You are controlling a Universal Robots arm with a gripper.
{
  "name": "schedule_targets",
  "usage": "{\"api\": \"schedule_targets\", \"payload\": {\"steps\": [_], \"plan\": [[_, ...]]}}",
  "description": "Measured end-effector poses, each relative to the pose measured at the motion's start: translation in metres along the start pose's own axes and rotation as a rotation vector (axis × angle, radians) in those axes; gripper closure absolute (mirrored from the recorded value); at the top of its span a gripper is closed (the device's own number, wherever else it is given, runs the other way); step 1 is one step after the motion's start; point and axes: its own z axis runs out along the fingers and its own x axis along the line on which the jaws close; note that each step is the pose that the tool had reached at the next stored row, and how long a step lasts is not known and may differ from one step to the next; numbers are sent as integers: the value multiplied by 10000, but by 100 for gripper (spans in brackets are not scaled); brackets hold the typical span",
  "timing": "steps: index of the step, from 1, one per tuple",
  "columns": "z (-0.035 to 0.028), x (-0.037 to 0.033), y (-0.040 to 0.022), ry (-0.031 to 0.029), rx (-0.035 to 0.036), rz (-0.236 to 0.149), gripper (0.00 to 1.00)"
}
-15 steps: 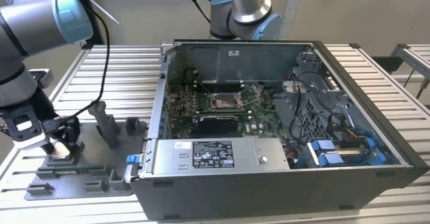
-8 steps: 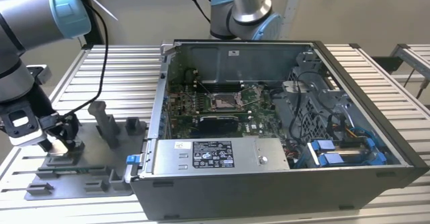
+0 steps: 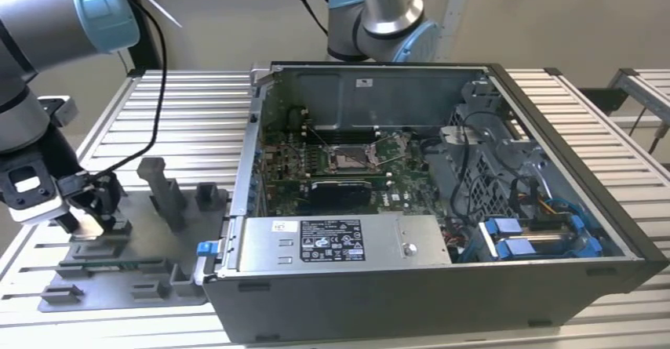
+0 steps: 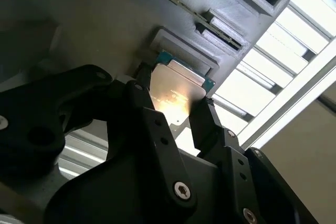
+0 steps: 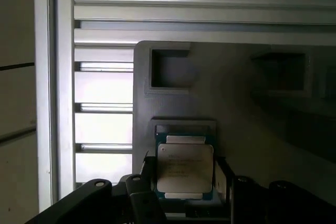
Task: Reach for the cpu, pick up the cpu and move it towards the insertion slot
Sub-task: 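Pick up the cpu and move it towards the insertion slot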
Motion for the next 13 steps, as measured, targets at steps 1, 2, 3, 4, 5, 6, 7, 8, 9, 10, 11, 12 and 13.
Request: {"api": "schedule_targets", "payload": {"steps": [1,2,3,4,5,6,7,8,9,10,11,12,13], "plan": [[-10,0,0,0,0,-1,100],[-20,-1,0,1,1,0,100],[-30,-1,0,1,2,-1,100],[-40,-1,0,1,2,-1,100],[-51,-2,0,0,3,-1,100],[-63,-2,0,0,6,-2,100],[-76,-2,0,1,8,-1,100],[-88,-3,0,2,10,-1,100],[-99,-3,0,3,13,-1,100],[-109,-3,0,3,14,-1,100],[-121,-4,0,3,14,-2,100],[-133,-4,1,4,15,-1,100],[-149,-4,1,4,16,0,100]]}}
